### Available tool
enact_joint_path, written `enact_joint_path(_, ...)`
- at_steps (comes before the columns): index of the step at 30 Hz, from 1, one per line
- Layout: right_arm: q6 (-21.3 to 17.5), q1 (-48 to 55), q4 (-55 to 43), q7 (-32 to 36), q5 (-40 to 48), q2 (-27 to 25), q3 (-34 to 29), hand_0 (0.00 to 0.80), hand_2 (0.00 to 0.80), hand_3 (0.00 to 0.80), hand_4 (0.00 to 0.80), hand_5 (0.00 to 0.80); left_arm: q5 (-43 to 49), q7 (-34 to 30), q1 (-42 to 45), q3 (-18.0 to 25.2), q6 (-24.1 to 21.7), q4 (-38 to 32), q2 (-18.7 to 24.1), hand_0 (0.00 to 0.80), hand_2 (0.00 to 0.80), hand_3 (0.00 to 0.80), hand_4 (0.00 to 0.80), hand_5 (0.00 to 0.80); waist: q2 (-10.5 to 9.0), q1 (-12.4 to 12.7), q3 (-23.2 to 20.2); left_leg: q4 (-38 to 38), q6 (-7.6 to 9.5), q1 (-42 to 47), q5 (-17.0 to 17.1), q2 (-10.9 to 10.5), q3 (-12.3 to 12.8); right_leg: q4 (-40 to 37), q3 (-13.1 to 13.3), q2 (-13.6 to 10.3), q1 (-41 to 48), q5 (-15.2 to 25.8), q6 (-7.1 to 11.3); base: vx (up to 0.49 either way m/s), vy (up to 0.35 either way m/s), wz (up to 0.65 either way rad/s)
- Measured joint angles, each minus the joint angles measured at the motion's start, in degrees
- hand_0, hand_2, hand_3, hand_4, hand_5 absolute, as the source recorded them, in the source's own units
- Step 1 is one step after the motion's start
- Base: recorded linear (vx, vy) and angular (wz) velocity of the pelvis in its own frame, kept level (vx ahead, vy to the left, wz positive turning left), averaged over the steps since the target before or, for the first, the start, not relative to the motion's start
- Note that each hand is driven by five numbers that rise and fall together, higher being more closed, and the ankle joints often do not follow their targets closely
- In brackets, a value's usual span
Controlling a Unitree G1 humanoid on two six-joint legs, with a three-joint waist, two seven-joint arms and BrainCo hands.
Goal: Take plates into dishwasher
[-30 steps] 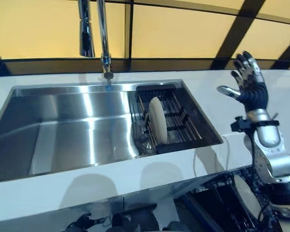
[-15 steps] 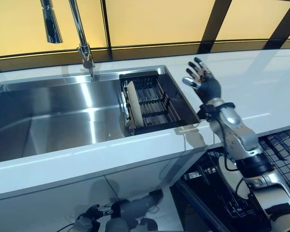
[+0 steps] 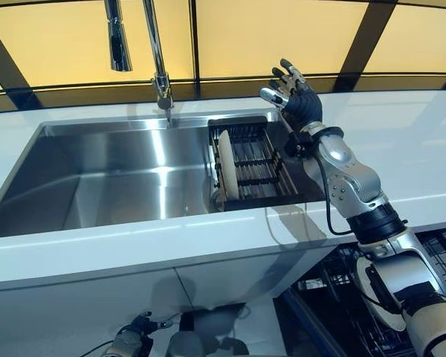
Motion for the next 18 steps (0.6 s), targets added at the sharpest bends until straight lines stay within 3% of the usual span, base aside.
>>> enact_joint_path(5, 1.06, -0.04, -0.03, -1.2, 0.0, 0.04, 0.0, 0.0, 0.0, 0.0, 0.0, 0.0, 0.12, -0.02, -0.1, -0.01, -0.11, 0.0, 0.02, 0.0, 0.0, 0.0, 0.0, 0.0, -0.33, 1.14, 0.16, 0.0, 0.05, -0.01, -0.03, -0.2, -0.49, 0.01, -0.48, -0.1, 0.25, -0.22, 0.04, 0.009, 0.003, 0.05)
enact_joint_path(18, 6.68, -0.15, -0.35, -2.95, 0.74, 2.95, 2.43, 0.0, 0.0, 0.0, 0.0, 0.0, 0.18, -0.96, 0.04, -0.45, -1.34, 1.2, 0.05, 0.0, 0.0, 0.0, 0.0, 0.0, -0.84, 1.14, -0.16, -0.05, 0.11, 0.05, -0.08, -0.41, -1.32, 0.13, -1.32, -0.1, 0.74, -0.44, 0.04, 0.014, 0.002, 0.03)
